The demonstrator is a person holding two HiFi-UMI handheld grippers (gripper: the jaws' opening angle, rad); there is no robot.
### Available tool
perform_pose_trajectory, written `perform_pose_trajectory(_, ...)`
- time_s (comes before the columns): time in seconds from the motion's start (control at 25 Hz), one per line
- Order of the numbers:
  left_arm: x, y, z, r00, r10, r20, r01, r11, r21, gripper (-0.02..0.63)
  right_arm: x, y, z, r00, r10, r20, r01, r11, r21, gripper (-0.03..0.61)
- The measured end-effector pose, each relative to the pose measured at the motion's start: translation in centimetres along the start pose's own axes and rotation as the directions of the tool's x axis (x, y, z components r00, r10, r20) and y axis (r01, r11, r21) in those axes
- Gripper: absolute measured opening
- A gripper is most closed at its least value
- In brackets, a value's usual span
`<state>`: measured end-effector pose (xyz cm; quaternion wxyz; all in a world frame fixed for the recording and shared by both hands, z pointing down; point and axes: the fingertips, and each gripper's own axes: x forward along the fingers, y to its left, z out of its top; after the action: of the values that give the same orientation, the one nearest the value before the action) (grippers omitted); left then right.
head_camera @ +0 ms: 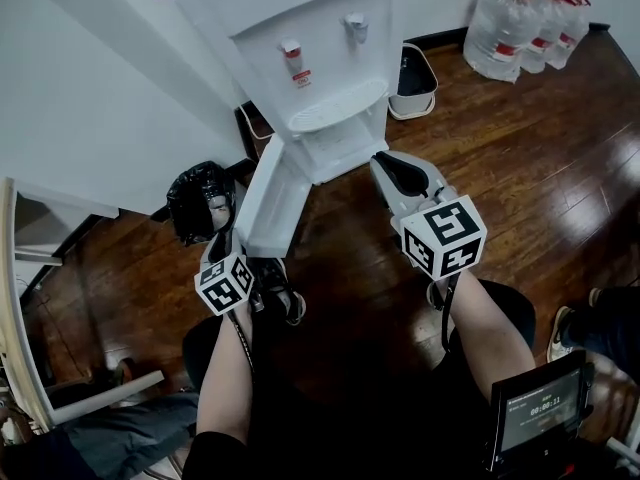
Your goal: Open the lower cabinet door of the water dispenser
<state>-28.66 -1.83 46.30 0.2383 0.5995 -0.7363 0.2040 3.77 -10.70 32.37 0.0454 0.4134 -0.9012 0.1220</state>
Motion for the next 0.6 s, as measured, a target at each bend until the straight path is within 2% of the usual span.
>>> perform_pose_trajectory(0.2,0.7,-0.7,-0.3,1.0,-0.012,-0.009,0.013,0.998,0.063,0.149,0.2,0.9,0.2,1.0,0.03,0.008,-0.029,0.999,-0.016,0.026)
perform_pose_trajectory(0.4,1.2,-0.5,-0.5,1.0,-0.01,-0.01,0.01,0.999,0.05,0.147,0.2,1.3,0.8,0.998,0.046,0.039,-0.045,0.999,-0.029,0.021)
perform_pose_trajectory(0.6,1.0,-1.3,-0.1,1.0,-0.029,0.009,0.028,0.997,0.071,0.149,0.2,1.0,0.9,0.999,0.019,0.049,-0.018,1.0,-0.014,0.021)
